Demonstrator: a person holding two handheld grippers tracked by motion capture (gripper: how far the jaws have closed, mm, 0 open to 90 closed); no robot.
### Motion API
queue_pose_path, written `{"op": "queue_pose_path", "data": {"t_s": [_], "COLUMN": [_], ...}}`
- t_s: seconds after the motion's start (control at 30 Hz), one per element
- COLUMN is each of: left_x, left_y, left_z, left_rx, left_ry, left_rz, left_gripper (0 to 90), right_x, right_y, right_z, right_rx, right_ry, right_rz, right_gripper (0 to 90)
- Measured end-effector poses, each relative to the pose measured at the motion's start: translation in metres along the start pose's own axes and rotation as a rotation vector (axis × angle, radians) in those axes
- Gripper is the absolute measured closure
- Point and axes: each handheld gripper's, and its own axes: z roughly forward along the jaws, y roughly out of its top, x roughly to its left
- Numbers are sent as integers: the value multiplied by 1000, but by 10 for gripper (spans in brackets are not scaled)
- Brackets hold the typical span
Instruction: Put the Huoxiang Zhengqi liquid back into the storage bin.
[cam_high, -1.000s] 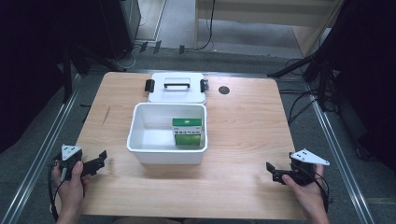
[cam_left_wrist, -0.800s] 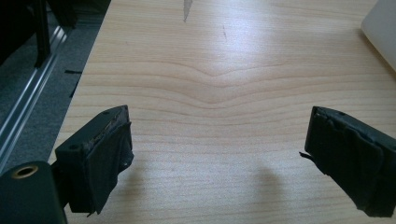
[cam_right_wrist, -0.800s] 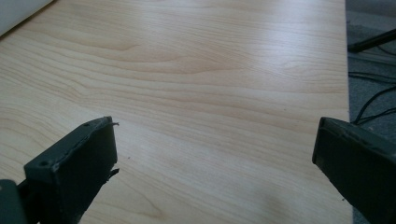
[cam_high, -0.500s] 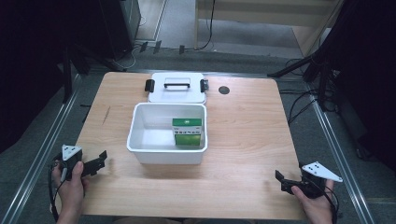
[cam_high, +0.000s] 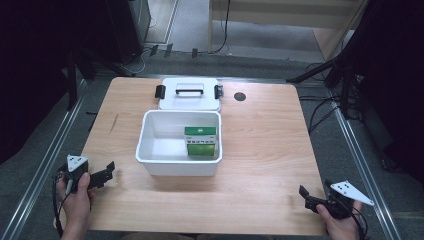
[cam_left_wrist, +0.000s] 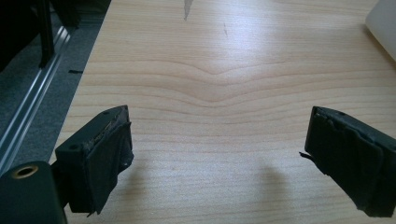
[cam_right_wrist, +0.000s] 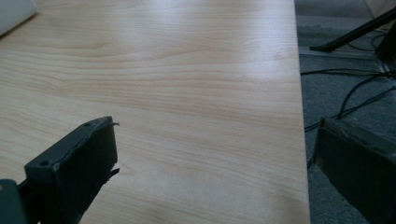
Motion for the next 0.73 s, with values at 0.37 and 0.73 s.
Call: {"op": "queue_pose_path", "data": {"t_s": [0.37,0.73], "left_x": [-3,-2], "left_y": [-2,-2], "left_z": [-3,-2], "left_rx": [-23,-19], "left_ry": [27,18], "left_rz": [14,10], "left_gripper": [84,84], "right_x": [9,5], "right_y": [0,0], "right_z": [6,6], "right_rx": [63,68], "right_ry": [-142,-74], "right_rz": [-33,-31], "right_gripper": [133,95]}}
